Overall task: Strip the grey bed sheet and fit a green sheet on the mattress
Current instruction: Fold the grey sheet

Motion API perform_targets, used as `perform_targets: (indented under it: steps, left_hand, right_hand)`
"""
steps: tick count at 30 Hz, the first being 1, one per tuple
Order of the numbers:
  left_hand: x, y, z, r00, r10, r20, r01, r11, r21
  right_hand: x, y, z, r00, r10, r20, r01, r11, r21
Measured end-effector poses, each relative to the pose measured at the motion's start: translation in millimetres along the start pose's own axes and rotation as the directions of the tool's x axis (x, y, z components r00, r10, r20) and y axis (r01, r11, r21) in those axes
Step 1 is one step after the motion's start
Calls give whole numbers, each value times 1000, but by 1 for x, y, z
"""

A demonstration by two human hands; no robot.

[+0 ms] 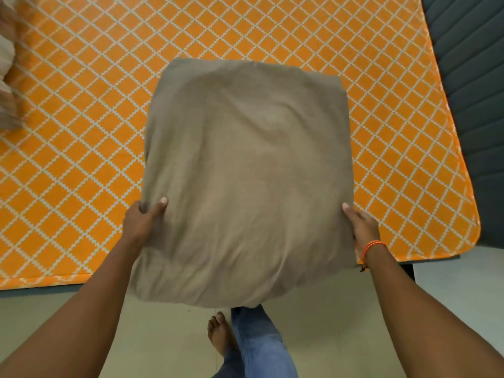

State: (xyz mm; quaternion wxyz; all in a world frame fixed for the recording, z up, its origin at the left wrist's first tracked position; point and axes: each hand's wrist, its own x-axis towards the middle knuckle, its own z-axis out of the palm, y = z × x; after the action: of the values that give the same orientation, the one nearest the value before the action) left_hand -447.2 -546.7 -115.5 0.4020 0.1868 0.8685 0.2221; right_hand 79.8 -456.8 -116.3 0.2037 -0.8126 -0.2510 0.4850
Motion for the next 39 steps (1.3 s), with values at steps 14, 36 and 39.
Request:
perform_targets:
  steps: [14,36,39]
  left_hand:
    - [-21,22,35,881,-64,469,232,922,-310]
    - [-153,73,-125,887,297,353,-57,830,-555]
    - [-166,98,-148,881,344,325,-128,835,-535]
  right_hand:
    - [-38,-27,70,885,-53,462,9,995,97]
    - [-188,-119,-40,911,-321,259,191,885,424]
    - [-208,-153,-48,907,-359,218,247,876,414]
